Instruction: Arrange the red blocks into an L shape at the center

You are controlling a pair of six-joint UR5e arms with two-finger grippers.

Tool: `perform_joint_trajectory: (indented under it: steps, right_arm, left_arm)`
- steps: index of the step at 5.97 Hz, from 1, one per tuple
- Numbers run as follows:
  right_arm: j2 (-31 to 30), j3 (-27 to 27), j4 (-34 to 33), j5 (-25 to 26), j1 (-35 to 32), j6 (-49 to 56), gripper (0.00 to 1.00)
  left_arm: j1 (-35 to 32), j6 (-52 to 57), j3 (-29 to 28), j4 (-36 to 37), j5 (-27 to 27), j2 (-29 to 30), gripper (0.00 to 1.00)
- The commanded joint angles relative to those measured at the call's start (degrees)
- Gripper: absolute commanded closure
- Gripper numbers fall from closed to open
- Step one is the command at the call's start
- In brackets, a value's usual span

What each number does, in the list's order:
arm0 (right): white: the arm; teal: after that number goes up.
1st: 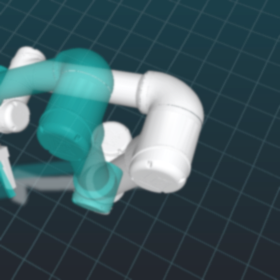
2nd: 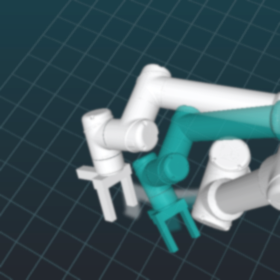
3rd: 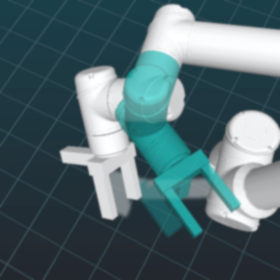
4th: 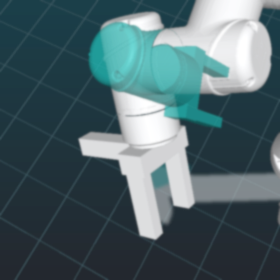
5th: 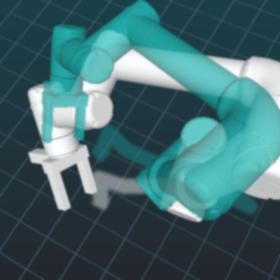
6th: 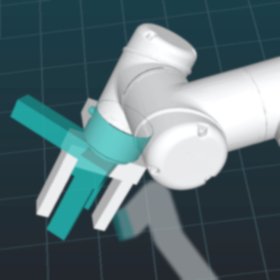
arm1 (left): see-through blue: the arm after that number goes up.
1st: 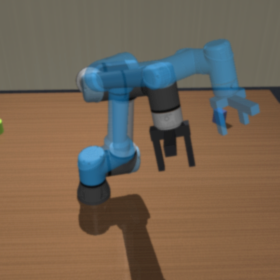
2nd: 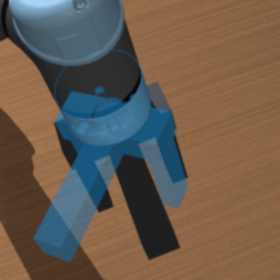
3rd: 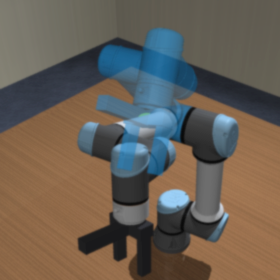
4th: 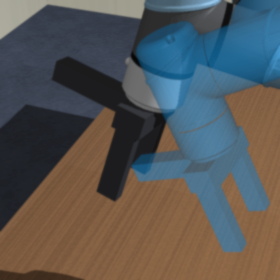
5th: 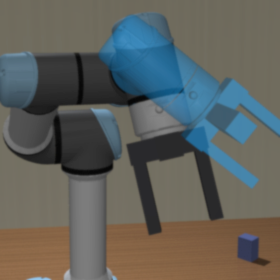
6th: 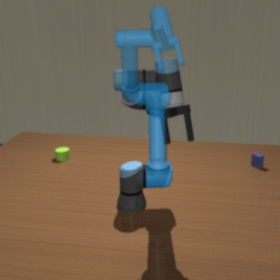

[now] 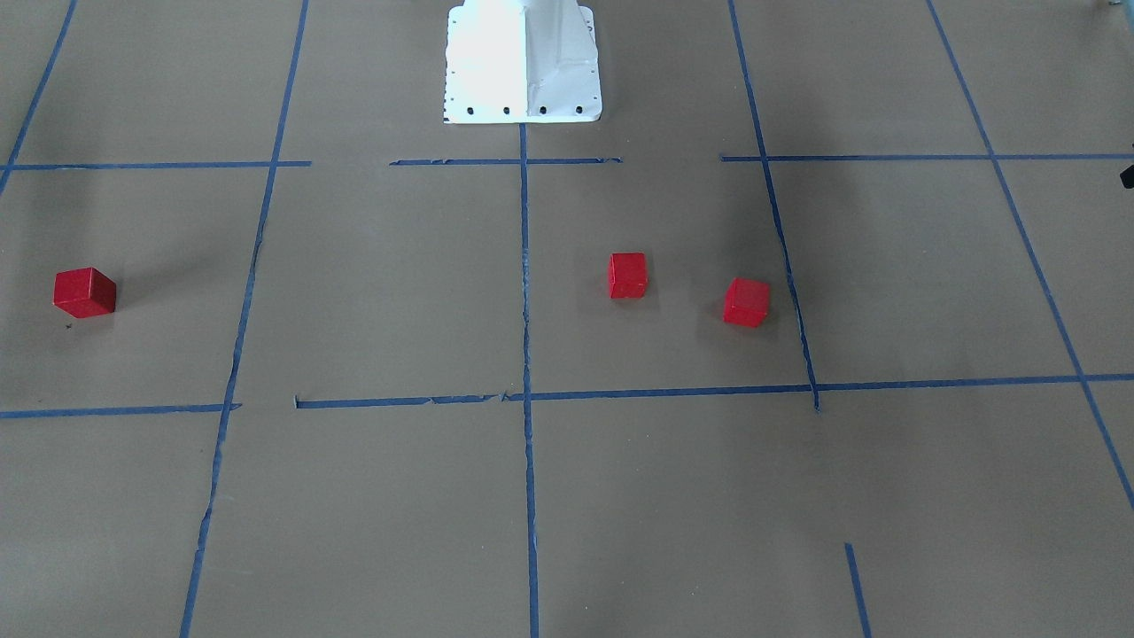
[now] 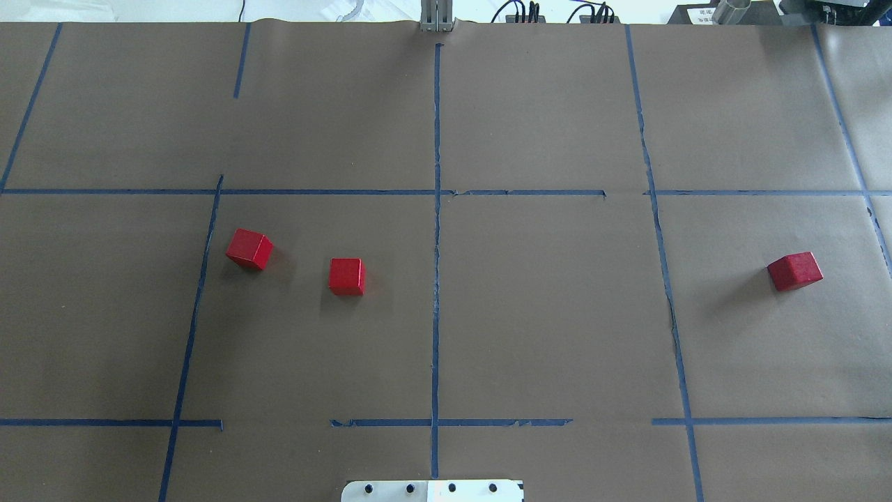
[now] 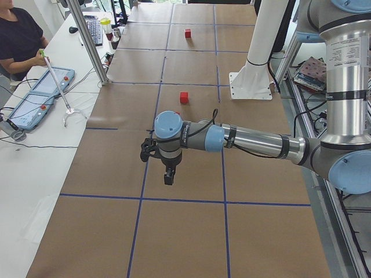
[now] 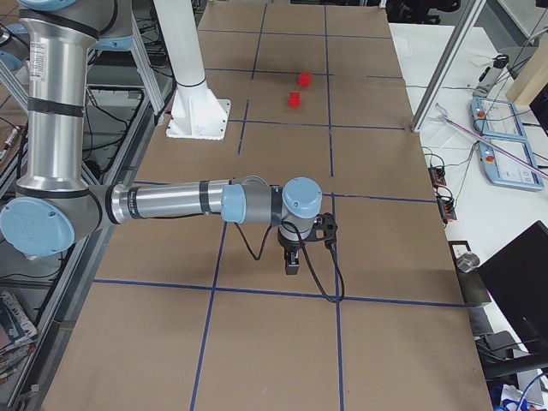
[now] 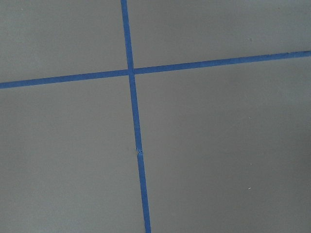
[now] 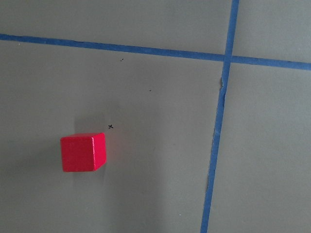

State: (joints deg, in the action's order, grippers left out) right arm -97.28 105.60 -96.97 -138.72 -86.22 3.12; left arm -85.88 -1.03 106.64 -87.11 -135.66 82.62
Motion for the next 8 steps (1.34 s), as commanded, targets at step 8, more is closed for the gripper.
perform_joint_trajectory:
  steps: [8]
  right_arm:
    - [3.1, -1.5, 19.8, 6.4, 22.0, -23.4, 0.01]
  left_arm:
    - [0.1, 0.1, 0.2, -0.3, -0.1, -0.2, 0.0]
